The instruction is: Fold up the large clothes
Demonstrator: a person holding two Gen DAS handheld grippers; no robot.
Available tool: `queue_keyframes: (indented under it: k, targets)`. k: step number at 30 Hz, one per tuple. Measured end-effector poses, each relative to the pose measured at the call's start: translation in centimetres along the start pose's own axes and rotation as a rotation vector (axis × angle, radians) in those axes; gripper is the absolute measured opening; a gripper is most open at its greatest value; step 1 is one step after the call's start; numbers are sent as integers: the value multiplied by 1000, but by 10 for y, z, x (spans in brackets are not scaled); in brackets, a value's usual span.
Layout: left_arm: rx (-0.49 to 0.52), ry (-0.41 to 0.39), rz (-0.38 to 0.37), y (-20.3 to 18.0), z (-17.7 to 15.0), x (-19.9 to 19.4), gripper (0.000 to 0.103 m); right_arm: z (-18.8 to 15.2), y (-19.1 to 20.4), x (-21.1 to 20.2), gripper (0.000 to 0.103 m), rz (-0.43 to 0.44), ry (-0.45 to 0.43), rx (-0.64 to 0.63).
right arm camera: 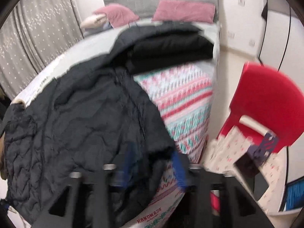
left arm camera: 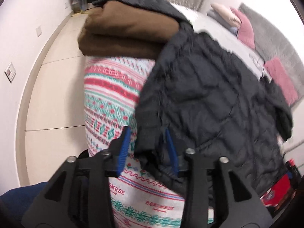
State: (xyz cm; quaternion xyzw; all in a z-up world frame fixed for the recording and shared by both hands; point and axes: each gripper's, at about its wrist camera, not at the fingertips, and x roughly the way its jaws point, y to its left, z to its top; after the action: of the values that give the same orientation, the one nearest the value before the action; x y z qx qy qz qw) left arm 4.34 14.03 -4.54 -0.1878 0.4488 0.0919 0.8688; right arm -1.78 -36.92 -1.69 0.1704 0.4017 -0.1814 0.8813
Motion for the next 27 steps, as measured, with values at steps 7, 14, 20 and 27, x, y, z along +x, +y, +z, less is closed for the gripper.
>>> queue_keyframes:
  k: [7, 14, 20, 27]
  targets:
    - [118, -133, -19, -55, 61, -48, 82, 69, -4, -22, 62, 223, -93, 94]
    - [222, -170, -77, -128, 112, -35, 101, 143, -17, 21, 68, 361, -77, 248]
    - [252, -53, -105, -146, 110, 20, 101, 192, -39, 64, 68, 379, -59, 338]
    - [276, -87, 30, -157, 124, 52, 101, 235, -75, 117, 68, 380, -80, 464]
